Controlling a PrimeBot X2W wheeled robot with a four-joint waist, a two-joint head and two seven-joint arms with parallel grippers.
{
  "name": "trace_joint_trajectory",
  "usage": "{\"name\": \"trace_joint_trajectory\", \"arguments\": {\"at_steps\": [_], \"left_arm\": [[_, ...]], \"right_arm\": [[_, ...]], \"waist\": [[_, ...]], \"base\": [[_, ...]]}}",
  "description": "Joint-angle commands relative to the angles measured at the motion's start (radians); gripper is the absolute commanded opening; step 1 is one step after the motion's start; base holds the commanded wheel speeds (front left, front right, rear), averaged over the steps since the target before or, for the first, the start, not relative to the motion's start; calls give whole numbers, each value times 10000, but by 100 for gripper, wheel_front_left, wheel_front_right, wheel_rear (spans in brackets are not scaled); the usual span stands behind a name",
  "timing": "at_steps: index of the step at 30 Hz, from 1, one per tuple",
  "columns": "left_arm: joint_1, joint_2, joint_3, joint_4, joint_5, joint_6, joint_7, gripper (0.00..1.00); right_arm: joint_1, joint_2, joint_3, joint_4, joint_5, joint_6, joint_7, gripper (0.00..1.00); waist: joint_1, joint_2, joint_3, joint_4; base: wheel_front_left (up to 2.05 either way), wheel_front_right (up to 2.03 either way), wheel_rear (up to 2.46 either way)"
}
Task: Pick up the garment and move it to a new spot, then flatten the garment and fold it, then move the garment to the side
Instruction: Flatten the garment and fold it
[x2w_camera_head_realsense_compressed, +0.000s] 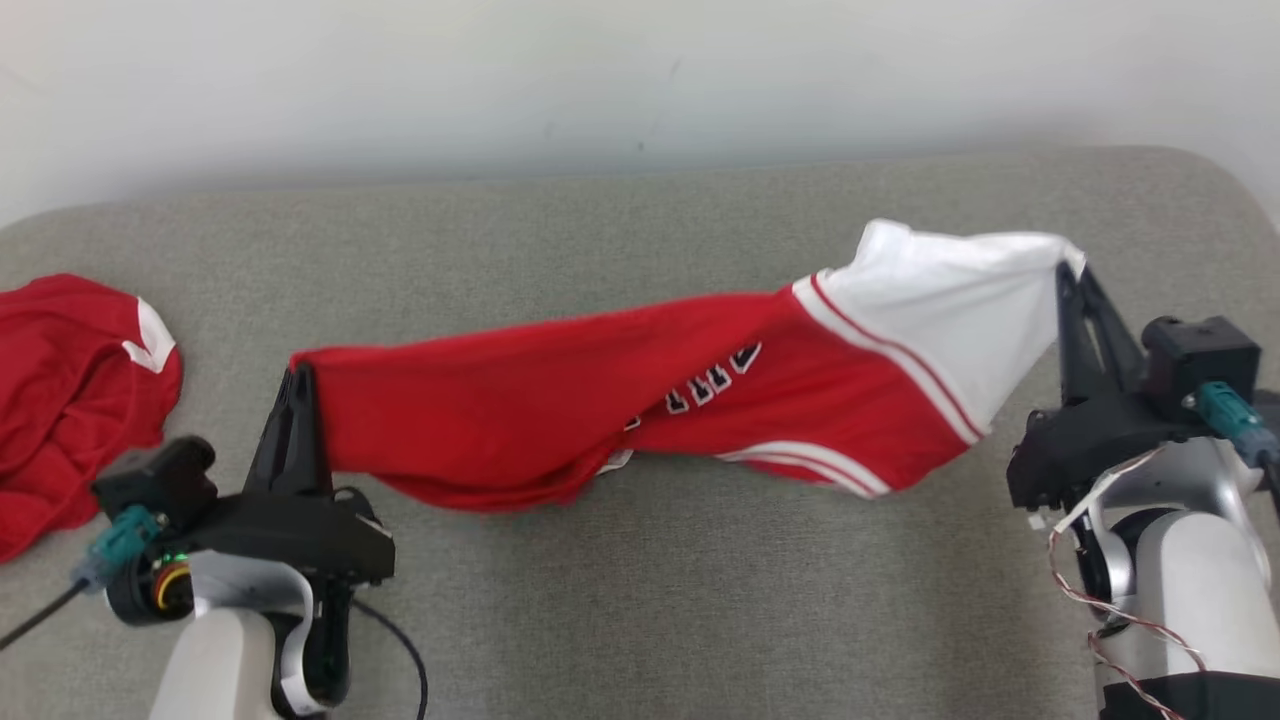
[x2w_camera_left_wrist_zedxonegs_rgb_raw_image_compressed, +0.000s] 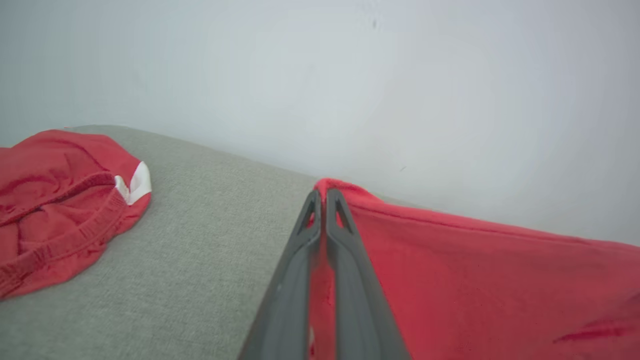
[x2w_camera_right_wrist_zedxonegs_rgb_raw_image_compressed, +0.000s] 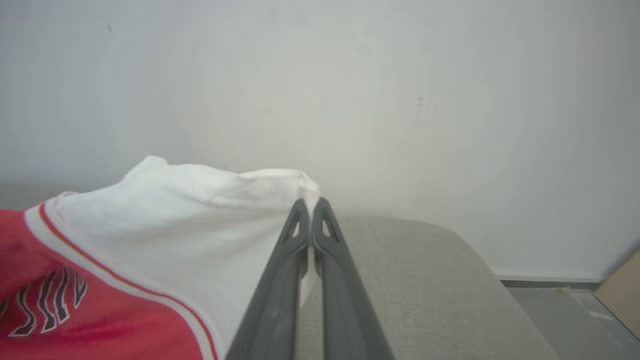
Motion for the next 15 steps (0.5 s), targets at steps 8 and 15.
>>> {"name": "trace_joint_trajectory", "arguments": {"at_steps": [8, 15], "left_arm": [[-1039, 77, 69, -1256, -803, -432, 556, 0], [-2239, 393, 223, -2151, -1416, -570, 1421, 0]], "right_arm": [[-690, -708, 374, -1198, 37, -19, -714, 0], [-2025, -1766, 593, -1542, 215, -19, -532, 0]], "waist": [[0, -1, -188, -579], [0, -1, -363, -974]], "base": [[0, 0, 0], [0, 0, 0]]}}
